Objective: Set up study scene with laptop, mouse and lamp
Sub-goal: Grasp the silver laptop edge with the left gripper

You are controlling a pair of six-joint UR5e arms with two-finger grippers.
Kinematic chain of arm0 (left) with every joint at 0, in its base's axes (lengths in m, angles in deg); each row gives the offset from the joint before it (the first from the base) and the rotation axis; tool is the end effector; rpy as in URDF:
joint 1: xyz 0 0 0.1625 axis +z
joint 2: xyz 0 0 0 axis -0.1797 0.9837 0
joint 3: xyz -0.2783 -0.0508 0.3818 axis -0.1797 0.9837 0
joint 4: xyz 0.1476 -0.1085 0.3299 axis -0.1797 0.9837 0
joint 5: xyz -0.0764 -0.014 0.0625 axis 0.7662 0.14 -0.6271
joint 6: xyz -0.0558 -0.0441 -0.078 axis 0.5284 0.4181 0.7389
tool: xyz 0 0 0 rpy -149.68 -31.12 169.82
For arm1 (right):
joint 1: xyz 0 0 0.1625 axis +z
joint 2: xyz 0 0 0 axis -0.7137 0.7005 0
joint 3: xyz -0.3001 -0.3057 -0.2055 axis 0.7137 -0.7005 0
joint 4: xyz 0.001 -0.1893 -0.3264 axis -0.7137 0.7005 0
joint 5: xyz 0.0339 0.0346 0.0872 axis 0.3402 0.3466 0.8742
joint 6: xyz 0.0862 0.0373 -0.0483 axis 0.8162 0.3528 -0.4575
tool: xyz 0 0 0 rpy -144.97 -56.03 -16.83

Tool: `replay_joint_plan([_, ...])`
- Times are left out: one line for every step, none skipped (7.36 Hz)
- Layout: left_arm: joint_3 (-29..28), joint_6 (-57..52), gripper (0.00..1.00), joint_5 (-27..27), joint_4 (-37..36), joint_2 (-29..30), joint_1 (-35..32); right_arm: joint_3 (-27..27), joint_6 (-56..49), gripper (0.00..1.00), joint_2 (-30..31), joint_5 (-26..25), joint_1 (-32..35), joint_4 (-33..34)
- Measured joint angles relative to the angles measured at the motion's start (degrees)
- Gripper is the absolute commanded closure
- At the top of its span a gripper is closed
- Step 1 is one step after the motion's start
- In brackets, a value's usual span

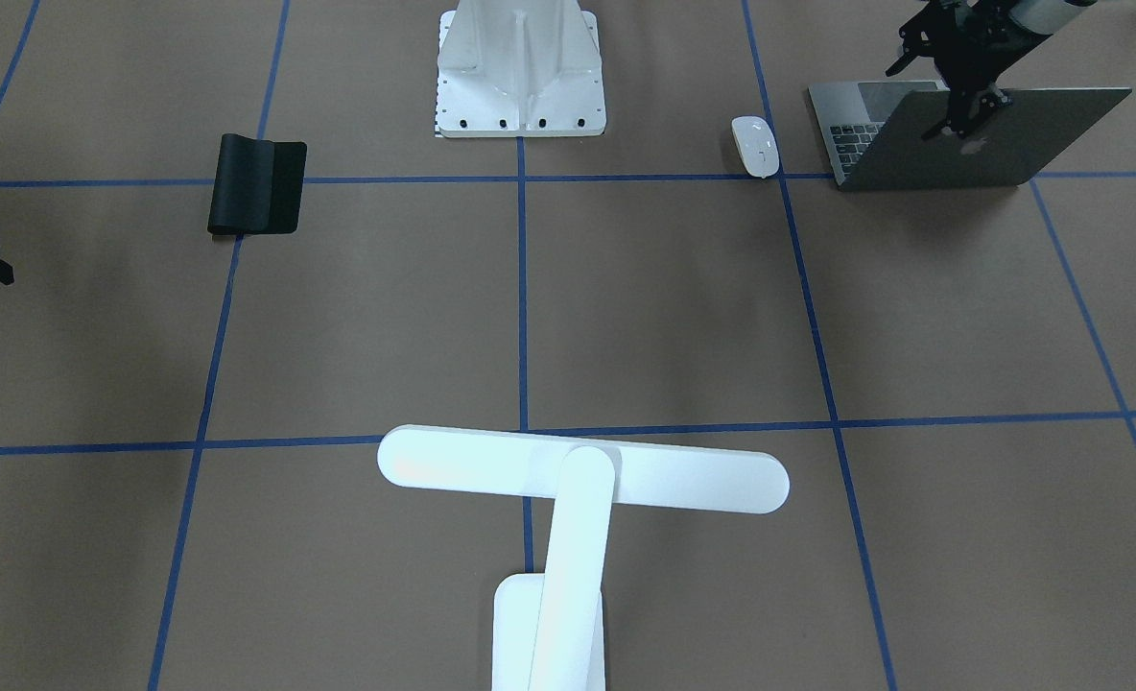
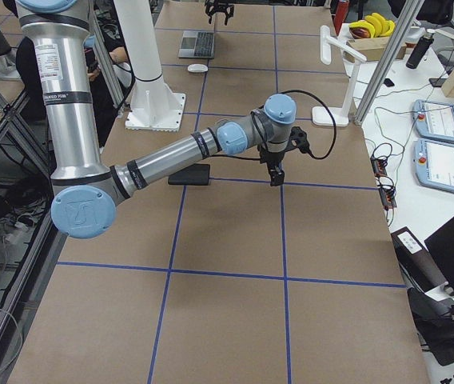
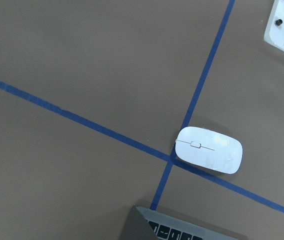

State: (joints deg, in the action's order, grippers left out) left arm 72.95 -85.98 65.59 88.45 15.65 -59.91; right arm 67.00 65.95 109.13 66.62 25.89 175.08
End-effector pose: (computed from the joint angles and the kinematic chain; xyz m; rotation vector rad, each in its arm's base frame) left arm 0.1432 -0.2541 0.4886 0.4194 0.9609 1.1311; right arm -0.1039 -0.4849 0.5084 0.1978 -0.8799 -0.3476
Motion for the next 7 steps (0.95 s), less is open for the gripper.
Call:
replay_joint_plan([0.0, -0.5, 0.01, 0.0, 0.0, -0.7, 0.2, 0.0, 0.0, 0.00, 0.0, 0.0, 0.0, 0.0])
replay_joint_plan([0.0, -0.8, 0.01, 0.0, 0.0, -1.2, 0.5, 0.0, 0.0, 0.00, 0.0, 0.0, -0.1, 0.0])
replay_joint_plan([0.1, -0.8, 0.01, 0.0, 0.0, -1.4, 0.6, 0.0, 0.0, 0.00, 0.0, 0.0, -0.1, 0.0])
replay_joint_plan([0.1, -1.0, 0.01, -0.2, 0.1, -1.5, 0.8, 0.0, 0.0, 0.00, 0.0, 0.0, -0.1, 0.0])
replay_joint_plan([0.1, -1.8, 0.01, -1.0, 0.1, -1.8, 1.0, 0.0, 0.0, 0.00, 0.0, 0.0, -0.1, 0.0])
replay_joint_plan([0.1, -3.4, 0.02, -2.5, 0.4, -2.5, 1.3, 0.0, 0.0, 0.00, 0.0, 0.0, -0.1, 0.0])
replay_joint_plan([0.1, -4.9, 0.05, -3.9, 1.0, -3.4, 1.5, 0.0, 0.0, 0.00, 0.0, 0.0, -0.1, 0.0])
